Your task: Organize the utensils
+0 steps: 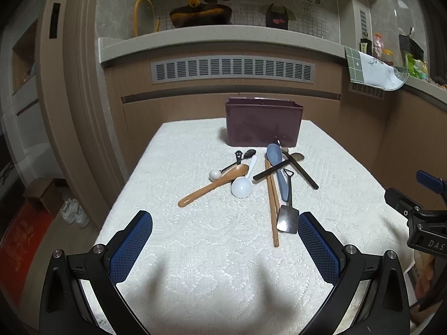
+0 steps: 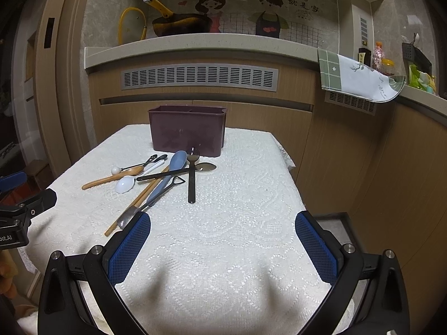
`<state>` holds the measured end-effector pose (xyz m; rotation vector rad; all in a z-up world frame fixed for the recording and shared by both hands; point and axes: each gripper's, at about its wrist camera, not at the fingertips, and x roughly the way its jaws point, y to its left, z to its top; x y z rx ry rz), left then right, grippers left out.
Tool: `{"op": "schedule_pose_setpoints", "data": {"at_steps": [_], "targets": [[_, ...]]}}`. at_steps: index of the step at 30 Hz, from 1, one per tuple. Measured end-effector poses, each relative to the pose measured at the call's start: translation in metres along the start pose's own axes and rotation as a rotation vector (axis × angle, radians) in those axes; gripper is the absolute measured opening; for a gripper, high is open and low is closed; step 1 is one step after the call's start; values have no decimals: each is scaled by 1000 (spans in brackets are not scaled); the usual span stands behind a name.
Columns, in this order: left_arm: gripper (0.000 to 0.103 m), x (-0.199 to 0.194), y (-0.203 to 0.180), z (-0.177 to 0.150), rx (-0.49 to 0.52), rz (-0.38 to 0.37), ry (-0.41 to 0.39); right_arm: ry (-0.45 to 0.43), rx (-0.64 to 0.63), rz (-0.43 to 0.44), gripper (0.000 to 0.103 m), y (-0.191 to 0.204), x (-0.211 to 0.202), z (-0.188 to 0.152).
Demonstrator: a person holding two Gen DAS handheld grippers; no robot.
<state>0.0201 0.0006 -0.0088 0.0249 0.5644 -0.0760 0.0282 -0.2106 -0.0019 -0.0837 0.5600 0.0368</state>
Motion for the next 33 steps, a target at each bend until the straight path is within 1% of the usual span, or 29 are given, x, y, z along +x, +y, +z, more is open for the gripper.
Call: {"op": "schedule_pose_setpoints", "data": {"at_steps": [2,5,7,8,10,11,12,13,15,16,18,20,22,25,28,30,33], "targets": [[103,13,4,8,2,-12,27,25,-1,23,103,-2,10,8],[103,34,9,21,11,-38,41,82,-36,56,103,0,35,25],[103,49,10,31,23,-29,49,135,-70,81,103,2,57,38],[103,56,10,34,39,-20,52,159,-80,98,101,4,66,43],[103,71,8,42,87,0,58,211,-90,152,94,6,91,54],[103,79,7,45,115,4,63,234,-90,178,87,7,103,60],[103,86,7,49,132,-6,68,258,-95,198,80,9,117,66],[103,93,9,52,141,-20,74,273,-103,202,76,11,129,71],[103,106,16,58,144,-53,90,294,-143,198,53,19,156,81],[103,111,20,61,140,-69,97,307,-163,196,49,23,167,85],[103,125,31,66,119,-99,118,348,-190,214,35,31,196,92],[102,136,41,69,95,-125,146,394,-200,242,28,35,224,95],[102,141,51,71,78,-149,163,430,-195,264,28,38,245,95],[102,144,60,75,58,-163,158,465,-169,283,28,38,266,94],[102,150,68,79,10,-189,170,474,-176,279,28,43,279,95],[102,155,69,80,-13,-206,188,483,-194,293,28,50,289,96],[102,163,63,76,-10,-216,228,472,-220,290,28,57,296,97]]}}
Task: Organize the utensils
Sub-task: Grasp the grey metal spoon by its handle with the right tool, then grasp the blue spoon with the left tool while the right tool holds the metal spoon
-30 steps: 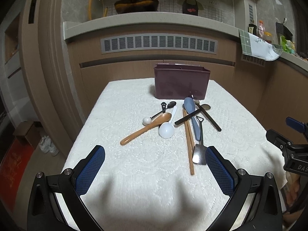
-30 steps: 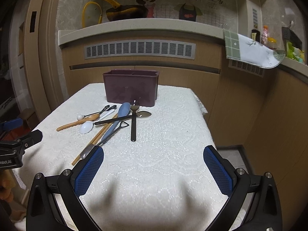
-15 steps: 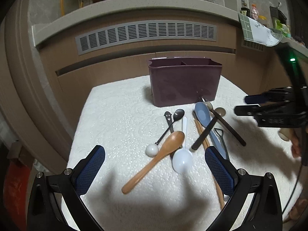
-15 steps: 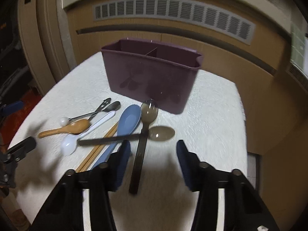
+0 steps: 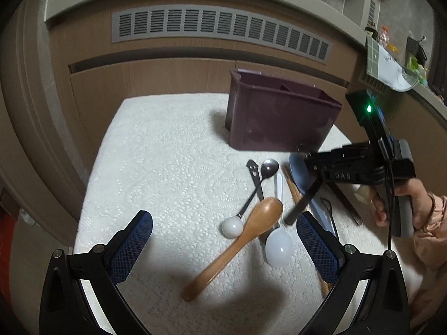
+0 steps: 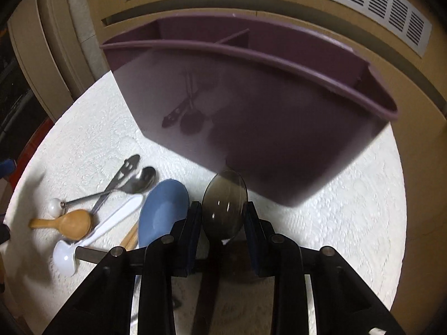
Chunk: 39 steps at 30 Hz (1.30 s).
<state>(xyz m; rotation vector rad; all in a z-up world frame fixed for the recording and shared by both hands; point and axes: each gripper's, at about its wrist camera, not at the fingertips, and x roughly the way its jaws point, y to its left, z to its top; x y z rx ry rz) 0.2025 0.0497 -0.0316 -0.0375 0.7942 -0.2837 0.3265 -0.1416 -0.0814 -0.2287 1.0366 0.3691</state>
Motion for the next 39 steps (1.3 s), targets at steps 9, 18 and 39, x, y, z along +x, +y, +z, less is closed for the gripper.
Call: {"op": "schedule_pose_setpoints", "data": {"at_steps": [9,18,39], "targets": [[79,7,-36,-10,121,-46,72,-114,76,53,27,-16,-61,-25],[64,23,-50,29,52,-171,138,-167,117,63,27,-28,-90,-57],[34,124,-119,55,85,66,163,-278,268,36,27,-59,-114,-98]]}}
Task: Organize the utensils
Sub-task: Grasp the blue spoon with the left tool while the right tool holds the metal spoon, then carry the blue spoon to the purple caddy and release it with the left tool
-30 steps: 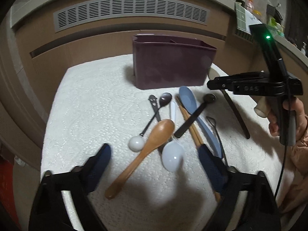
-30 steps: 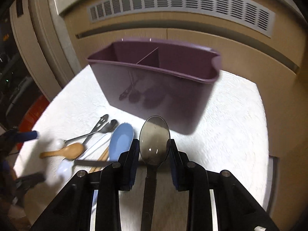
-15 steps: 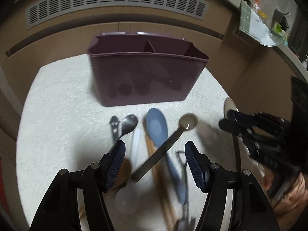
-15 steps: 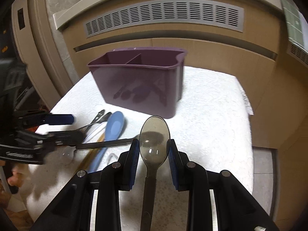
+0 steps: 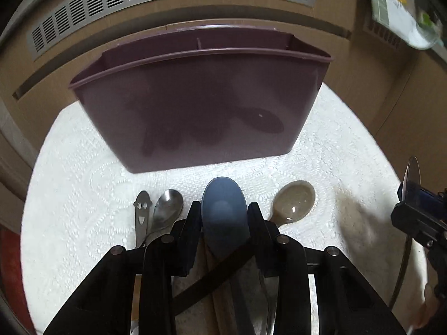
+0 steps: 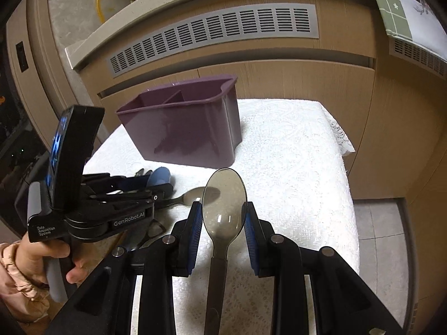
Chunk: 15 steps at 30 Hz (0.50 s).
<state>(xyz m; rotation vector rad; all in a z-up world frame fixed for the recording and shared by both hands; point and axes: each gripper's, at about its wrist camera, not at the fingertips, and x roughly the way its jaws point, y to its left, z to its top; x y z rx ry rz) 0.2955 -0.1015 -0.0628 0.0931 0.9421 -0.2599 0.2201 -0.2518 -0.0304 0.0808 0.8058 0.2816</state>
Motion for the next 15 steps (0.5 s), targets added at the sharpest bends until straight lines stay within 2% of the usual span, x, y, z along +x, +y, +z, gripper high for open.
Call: {"op": "schedule_pose_setpoints", "data": {"at_steps": [2,9,15], "targets": [[34,-15,7,-6,2,-18,-34,-16,-7,-1,27,3,-6,0],[34,-99,31,-30,5,-38,-227,-41,-50,-3,27,24,-17,2],[34,-138,51,-30,-33,-63,-326,-69,-88,2,27,45,-29,9]]}}
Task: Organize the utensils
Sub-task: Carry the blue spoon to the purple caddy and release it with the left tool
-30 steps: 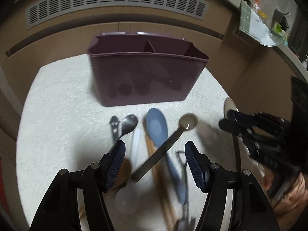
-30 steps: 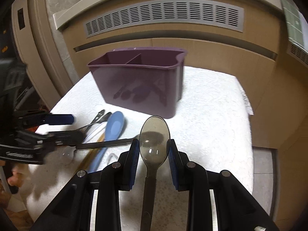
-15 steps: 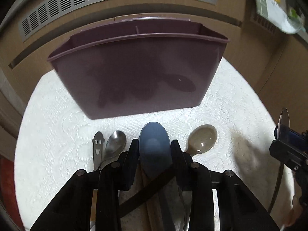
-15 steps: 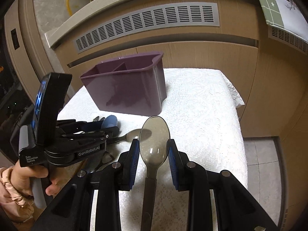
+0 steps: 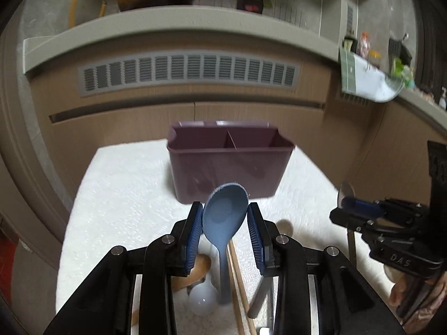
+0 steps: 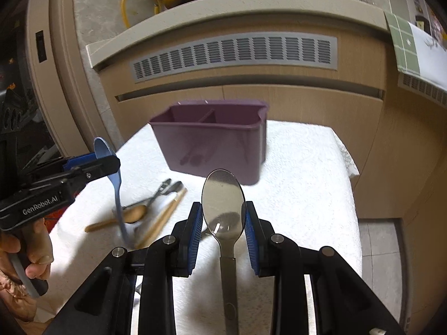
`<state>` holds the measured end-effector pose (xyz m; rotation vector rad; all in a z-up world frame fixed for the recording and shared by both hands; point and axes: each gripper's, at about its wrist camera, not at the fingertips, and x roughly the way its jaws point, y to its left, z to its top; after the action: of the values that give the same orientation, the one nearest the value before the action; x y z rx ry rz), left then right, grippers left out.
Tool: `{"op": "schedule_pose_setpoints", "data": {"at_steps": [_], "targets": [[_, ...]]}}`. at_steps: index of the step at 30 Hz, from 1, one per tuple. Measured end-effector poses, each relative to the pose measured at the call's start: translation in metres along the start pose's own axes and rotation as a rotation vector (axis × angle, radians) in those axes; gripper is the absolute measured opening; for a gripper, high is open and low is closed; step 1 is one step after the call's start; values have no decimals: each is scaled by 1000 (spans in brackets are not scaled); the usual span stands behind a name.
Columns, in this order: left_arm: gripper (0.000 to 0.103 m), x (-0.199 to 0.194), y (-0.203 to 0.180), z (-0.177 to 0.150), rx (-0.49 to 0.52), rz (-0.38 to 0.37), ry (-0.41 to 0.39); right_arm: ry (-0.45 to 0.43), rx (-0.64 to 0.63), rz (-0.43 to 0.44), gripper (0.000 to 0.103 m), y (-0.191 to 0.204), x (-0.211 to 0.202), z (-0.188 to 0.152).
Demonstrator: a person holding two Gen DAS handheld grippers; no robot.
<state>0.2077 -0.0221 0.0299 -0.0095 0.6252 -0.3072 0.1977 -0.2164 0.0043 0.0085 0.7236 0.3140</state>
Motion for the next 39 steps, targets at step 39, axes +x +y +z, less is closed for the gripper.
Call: {"op": "schedule_pose_setpoints", "data": {"at_steps": [39], "targets": [[33,15,76,68,-90,-99,-23,259,-245,80,44,2,72,39]]}}
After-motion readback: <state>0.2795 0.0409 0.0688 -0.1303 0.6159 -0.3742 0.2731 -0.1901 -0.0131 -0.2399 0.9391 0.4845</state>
